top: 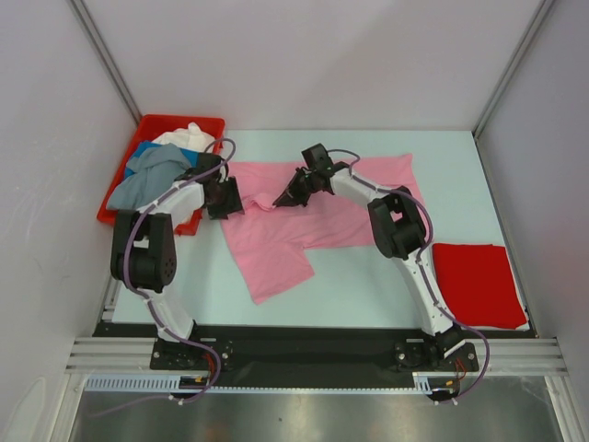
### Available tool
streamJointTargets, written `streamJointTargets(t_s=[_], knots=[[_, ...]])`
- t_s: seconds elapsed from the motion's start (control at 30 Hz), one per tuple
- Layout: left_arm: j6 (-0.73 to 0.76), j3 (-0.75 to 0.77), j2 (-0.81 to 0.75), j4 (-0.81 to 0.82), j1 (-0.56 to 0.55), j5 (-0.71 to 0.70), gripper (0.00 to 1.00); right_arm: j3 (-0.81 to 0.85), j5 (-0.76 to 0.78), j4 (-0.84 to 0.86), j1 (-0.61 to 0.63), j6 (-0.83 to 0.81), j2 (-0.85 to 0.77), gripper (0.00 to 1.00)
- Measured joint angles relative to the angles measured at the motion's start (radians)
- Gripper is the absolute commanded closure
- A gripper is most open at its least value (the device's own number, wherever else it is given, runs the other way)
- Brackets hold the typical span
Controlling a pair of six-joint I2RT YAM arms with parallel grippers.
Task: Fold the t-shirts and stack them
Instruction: Fold the tshirt
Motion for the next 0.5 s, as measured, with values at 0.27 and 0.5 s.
streamJointTargets(t_s=[0.27, 0.5], knots=[[-0.001, -0.010, -0.018, -0.007, 0.006, 0.047, 0.58, -0.022, -0.015, -0.078, -0.020, -0.090, 0.000, 0.79], [-0.001, 0.011, 0.020, -0.011, 0.018, 0.060, 0.52, -0.025, -0.026, -0.131, -0.048, -0.204, -0.010, 0.68]])
